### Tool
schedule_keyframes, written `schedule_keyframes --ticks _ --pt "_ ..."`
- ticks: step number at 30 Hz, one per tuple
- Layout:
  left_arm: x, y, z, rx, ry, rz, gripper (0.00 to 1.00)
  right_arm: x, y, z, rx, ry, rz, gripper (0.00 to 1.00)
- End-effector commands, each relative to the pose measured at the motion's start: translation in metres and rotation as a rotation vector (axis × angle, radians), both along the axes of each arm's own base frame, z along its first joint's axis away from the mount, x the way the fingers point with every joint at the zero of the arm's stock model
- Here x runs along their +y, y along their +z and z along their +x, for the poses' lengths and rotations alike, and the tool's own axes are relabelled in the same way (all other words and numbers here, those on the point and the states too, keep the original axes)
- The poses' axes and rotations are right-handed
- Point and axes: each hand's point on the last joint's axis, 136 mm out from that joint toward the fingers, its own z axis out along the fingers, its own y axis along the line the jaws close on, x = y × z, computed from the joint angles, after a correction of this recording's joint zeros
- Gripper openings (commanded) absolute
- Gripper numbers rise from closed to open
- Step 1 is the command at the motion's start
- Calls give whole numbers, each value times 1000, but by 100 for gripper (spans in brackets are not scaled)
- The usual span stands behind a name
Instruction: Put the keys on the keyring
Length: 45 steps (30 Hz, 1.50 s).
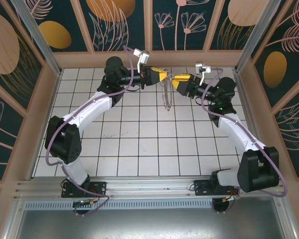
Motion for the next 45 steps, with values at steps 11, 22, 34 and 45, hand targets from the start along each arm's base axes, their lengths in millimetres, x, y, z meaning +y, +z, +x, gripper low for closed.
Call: schedule_keyframes --ticks 11,22,34,45 --pt "-5 19 -14 -60 -45 -25 0 6 23 1 -93 29 5 19" --pt "-6 21 -6 -56 -10 -36 0 10 3 -10 -59 69 -20 0" --pt "-6 23 -7 -56 -10 -44 0 18 -15 -22 -30 81 -43 0" --pt "-8 17 -10 -47 -34 -32 0 -6 20 -20 -110 29 -44 32"
